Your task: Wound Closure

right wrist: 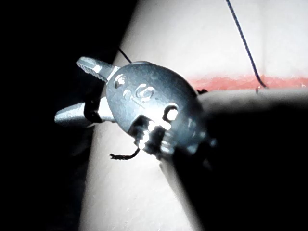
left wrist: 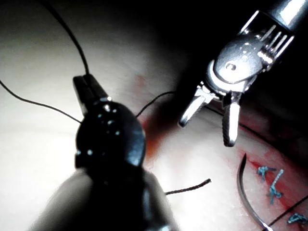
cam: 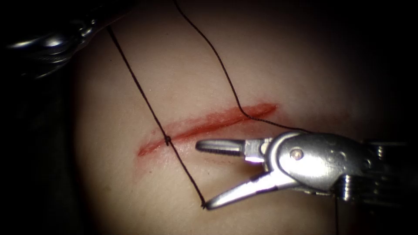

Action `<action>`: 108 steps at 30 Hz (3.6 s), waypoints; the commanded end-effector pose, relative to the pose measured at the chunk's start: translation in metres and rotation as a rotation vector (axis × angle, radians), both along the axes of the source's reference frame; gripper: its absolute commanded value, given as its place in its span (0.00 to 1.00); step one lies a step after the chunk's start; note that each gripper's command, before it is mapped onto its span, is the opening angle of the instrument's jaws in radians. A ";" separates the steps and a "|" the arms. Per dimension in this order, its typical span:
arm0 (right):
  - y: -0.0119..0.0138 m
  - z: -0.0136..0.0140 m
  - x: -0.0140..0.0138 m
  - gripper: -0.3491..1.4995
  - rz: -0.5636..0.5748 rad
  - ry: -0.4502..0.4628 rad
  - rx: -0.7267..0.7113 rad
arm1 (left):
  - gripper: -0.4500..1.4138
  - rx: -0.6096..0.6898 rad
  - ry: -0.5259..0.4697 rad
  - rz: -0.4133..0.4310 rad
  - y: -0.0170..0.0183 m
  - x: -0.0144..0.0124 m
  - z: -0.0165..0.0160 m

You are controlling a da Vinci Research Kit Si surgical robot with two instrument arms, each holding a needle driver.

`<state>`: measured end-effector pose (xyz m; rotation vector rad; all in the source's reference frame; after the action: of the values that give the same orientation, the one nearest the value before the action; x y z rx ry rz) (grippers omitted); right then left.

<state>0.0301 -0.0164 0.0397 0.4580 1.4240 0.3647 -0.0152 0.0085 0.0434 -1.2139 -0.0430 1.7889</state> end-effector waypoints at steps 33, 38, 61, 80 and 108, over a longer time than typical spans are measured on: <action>0.0002 0.0156 0.0111 0.69 0.055 -0.138 0.107 | 0.00 0.087 -0.232 0.031 0.0004 -0.0048 -0.0004; 0.0000 0.0155 0.0116 0.62 0.041 -0.135 0.132 | 0.00 0.087 -0.228 0.027 0.0004 -0.0048 -0.0004; -0.0002 0.0163 0.0130 0.00 -0.065 -0.072 0.182 | 0.00 0.092 -0.231 0.024 0.0003 -0.0047 -0.0005; 0.0044 0.0136 0.0077 0.00 0.151 -0.120 0.257 | 0.00 0.043 -0.111 -0.090 0.0019 0.0015 -0.0003; 0.0024 0.0093 -0.0048 0.77 0.227 -0.111 0.223 | 0.87 0.185 0.273 0.235 -0.0015 0.0049 0.0114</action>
<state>0.0244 -0.0140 0.0488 0.4479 1.3338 0.7300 -0.0099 0.0069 0.0540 -0.8718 -0.1796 2.1439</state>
